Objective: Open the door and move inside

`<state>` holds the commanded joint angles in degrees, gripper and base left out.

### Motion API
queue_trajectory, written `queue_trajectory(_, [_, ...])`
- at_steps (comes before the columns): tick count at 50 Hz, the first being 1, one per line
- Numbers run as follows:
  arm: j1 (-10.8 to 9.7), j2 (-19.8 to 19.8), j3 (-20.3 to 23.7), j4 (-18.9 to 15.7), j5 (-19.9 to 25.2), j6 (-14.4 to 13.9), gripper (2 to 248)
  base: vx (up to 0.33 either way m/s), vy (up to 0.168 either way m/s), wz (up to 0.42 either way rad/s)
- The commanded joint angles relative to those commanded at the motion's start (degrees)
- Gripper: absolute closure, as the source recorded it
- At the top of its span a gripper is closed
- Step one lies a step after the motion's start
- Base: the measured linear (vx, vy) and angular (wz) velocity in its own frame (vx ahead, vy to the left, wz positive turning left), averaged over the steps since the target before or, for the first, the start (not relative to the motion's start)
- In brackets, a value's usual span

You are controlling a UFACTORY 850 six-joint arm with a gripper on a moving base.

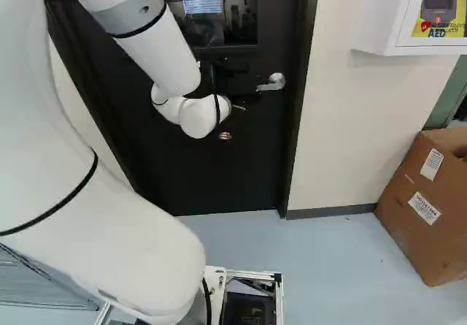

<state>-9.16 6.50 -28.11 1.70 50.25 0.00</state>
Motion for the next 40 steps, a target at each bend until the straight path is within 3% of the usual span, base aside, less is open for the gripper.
queue_trajectory(40, [-6.86, -0.94, -6.05, -16.49, 2.78, 0.0, 3, 0.0, 0.0, 0.0])
